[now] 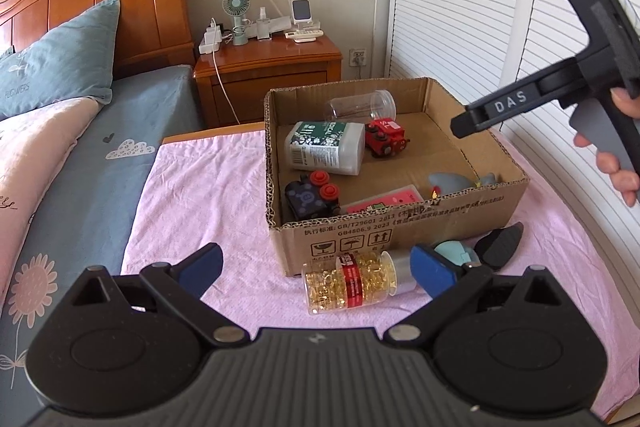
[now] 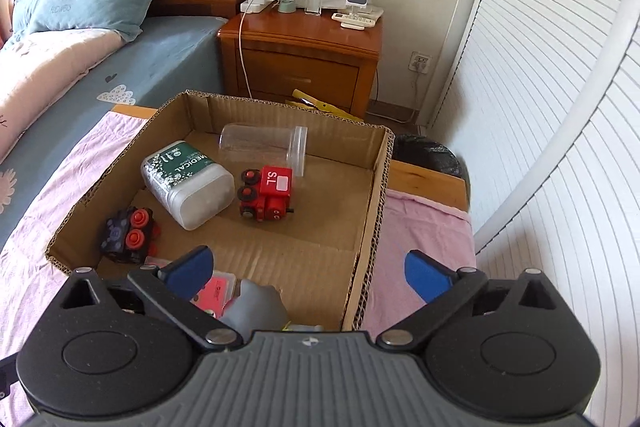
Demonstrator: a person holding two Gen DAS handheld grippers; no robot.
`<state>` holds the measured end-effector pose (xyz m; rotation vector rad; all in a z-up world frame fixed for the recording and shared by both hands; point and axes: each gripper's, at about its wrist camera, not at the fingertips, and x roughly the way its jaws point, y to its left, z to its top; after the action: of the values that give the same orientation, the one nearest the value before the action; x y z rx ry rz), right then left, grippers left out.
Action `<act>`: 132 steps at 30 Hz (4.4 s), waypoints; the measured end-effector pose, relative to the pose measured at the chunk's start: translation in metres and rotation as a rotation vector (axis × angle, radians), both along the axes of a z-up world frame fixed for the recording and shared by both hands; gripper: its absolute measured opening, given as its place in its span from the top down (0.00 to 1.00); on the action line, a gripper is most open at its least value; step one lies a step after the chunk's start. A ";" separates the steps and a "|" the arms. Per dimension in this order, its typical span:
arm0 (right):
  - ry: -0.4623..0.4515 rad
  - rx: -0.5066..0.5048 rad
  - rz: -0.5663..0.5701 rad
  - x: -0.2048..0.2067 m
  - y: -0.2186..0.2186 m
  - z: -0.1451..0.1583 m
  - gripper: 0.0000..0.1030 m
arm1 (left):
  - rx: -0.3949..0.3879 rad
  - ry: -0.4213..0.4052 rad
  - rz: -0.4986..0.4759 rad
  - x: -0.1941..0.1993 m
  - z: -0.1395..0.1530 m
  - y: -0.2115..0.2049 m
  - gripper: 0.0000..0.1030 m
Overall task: Organize rigid objects
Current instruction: 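Lower the gray toy cat into the box and open the right gripper, then move the right tool to the black digital timer while the left tool approaches the gold capsule bottle, then close the right gripper on the black timer while the left gripper closes on the capsule bottle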
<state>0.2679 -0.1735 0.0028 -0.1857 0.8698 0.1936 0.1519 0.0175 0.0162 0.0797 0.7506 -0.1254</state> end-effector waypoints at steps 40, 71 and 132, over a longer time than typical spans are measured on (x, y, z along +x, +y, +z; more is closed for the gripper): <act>0.141 -0.001 -0.134 -0.127 0.037 -0.110 0.00 | 0.024 0.009 0.045 -0.015 -0.015 0.017 0.01; 0.092 0.038 -0.144 -0.138 -0.013 -0.114 0.00 | -0.017 0.177 0.019 0.027 -0.103 -0.037 0.00; 0.009 0.055 -0.001 -0.139 -0.007 -0.110 0.28 | 0.013 0.060 0.074 0.042 -0.088 -0.051 0.09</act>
<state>0.1288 -0.1809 -0.1069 -0.1331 0.8722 0.2173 0.1939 -0.0330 -0.0721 0.0608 0.8138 -0.0521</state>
